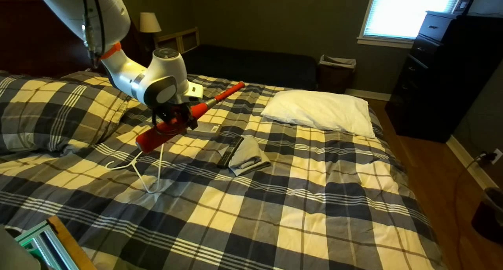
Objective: Shift the orange object to the left
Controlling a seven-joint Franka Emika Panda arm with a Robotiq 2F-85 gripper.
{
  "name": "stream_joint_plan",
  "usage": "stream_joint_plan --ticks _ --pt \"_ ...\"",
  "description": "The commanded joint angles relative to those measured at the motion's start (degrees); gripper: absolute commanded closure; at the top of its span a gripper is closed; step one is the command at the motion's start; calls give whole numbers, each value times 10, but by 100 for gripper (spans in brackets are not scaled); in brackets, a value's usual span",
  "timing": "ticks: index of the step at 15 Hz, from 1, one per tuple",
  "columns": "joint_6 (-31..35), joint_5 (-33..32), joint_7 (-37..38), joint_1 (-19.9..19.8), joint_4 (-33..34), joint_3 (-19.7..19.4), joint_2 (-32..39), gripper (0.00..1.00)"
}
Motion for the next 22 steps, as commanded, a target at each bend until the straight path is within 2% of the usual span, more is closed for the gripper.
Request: stream_joint_plan --ticks 1,2,5,6,7,8,10,14,17,18,20,21,22 --pt "-3 15 -8 -9 34 15 30 81" --pt "-3 18 -13 -15 56 22 53 56" --pt "-3 16 -13 -14 53 19 55 56" --pt "16 2 6 9 48 -7 53 81" --pt "38 -22 27 39 49 -48 65 81" --pt "35 -31 25 43 66 -57 90 81" --pt "16 -70 40 83 97 -104 128 81" --pt "-64 -108 73 141 219 -138 219 81" --pt "-127 -110 106 157 316 -144 258 81" --pt "-87 -105 82 139 242 -125 226 56" --pt "-112 -106 94 147 290 -128 244 56" --pt "-116 -107 95 147 301 -129 248 81" --pt "-96 -105 107 155 284 -132 247 81"
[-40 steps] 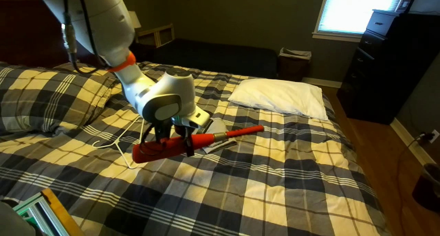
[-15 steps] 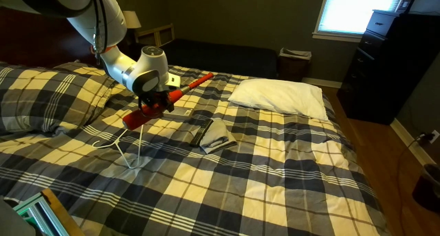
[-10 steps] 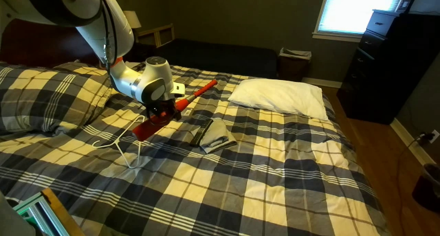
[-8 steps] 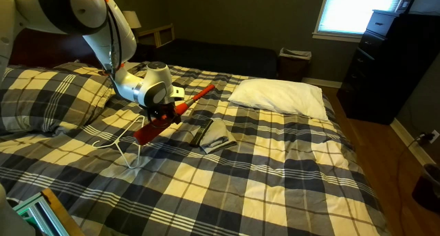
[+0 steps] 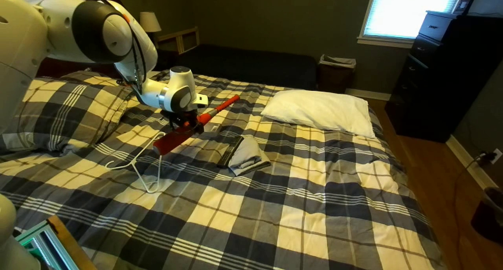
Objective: Shift the orange object to the left
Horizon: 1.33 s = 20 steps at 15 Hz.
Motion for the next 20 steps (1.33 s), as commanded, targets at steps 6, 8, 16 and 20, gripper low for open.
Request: stream_joint_plan --ticks 6,8,16,20 --pt "8 -32 57 30 87 -52 64 81" --pt "-32 -40 62 28 140 -63 89 81" --pt "-198 -55 94 -4 348 -71 218 81" --pt "-233 -56 112 -16 415 -74 265 81"
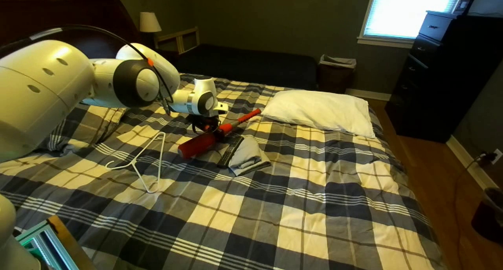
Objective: Shift the orange object to the left
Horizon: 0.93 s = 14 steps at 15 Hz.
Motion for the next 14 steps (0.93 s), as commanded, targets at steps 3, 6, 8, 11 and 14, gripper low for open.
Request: stream_joint_plan --ticks 3,6,8,11,14 --pt "-28 -7 35 -17 113 6 72 31" --pt "-64 -19 60 -5 118 -10 57 11" --pt "-68 -14 59 5 102 -16 23 0" --pt "-38 -21 61 21 68 -28 -34 0" --pt "-25 -10 41 17 101 -21 -25 0"
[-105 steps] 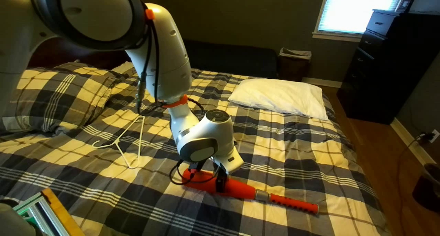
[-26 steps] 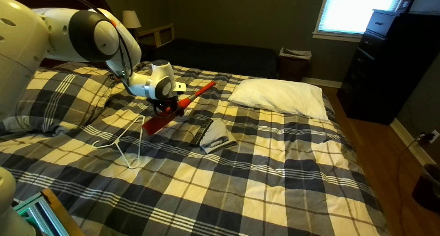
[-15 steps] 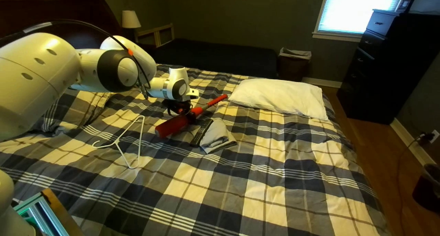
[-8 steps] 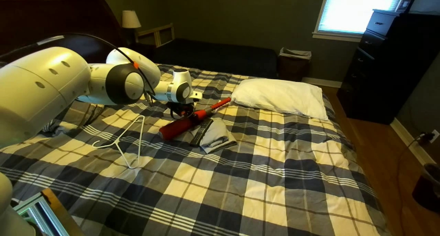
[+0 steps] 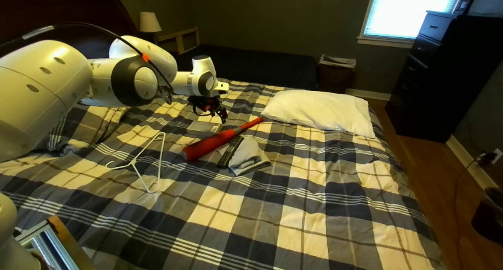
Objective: Shift the orange object to the left
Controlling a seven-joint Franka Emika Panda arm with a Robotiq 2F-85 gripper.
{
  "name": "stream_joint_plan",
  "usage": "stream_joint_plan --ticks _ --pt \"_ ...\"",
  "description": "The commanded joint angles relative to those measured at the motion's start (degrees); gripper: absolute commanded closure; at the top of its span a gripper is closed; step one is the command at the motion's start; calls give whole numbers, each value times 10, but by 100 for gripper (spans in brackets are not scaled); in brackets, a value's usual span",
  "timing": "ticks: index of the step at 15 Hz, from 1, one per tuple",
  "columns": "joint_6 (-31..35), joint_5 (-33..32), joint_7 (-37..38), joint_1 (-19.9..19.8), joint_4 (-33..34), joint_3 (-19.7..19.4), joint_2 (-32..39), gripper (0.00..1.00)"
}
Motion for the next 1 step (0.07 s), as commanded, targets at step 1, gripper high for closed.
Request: stream_joint_plan --ticks 1 --pt "9 0 -3 4 -9 0 -17 0"
